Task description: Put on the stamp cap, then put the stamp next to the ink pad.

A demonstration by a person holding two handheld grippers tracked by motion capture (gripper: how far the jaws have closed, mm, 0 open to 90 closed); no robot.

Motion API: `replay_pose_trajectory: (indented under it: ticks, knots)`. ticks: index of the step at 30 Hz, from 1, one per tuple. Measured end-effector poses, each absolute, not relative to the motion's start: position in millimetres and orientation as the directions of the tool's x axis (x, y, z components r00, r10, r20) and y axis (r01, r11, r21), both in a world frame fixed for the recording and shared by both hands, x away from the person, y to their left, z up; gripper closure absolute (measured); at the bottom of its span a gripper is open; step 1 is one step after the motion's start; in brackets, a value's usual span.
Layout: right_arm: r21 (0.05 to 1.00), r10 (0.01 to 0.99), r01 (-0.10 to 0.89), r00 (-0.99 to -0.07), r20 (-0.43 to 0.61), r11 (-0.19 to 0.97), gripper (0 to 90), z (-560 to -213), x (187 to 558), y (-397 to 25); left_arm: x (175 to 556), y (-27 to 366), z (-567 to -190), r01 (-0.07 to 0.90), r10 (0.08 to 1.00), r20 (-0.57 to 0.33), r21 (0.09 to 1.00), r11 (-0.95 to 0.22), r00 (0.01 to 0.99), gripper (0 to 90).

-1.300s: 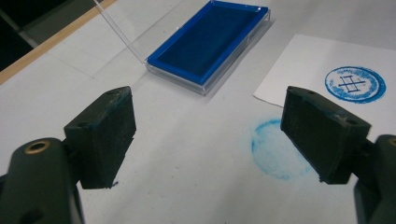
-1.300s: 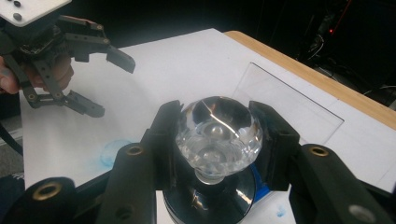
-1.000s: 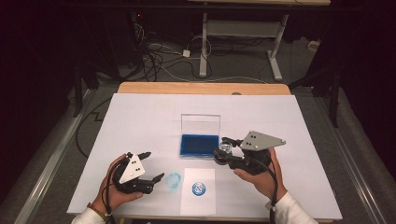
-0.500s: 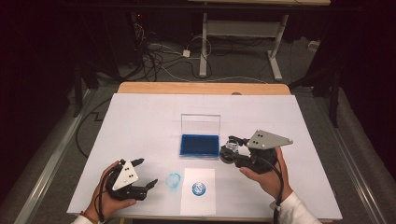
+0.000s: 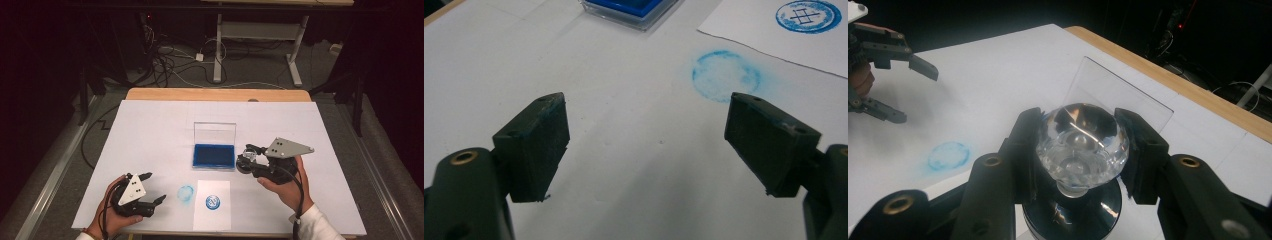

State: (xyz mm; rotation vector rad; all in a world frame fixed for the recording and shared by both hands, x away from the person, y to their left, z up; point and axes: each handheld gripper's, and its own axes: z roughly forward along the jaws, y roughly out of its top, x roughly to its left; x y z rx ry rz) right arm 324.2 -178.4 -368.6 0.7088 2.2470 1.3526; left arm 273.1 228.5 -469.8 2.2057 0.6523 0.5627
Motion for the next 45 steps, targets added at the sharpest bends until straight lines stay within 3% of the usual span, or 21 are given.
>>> replay_pose_trajectory:
  ticks: [27,45]
  knots:
    - [0.885,0.673,0.242,-0.733,-0.102,0.398,56.7,-375.6,334.4,-187.8,274.0,222.6,-467.9,0.262,0.589,0.191,0.759,-0.596,0.785,17.7]
    - [0.857,0.723,0.314,-0.685,-0.094,0.409,56.7,-391.8,364.8,-191.3,272.3,221.5,-468.2,0.263,0.587,0.192,0.756,-0.600,0.786,17.7]
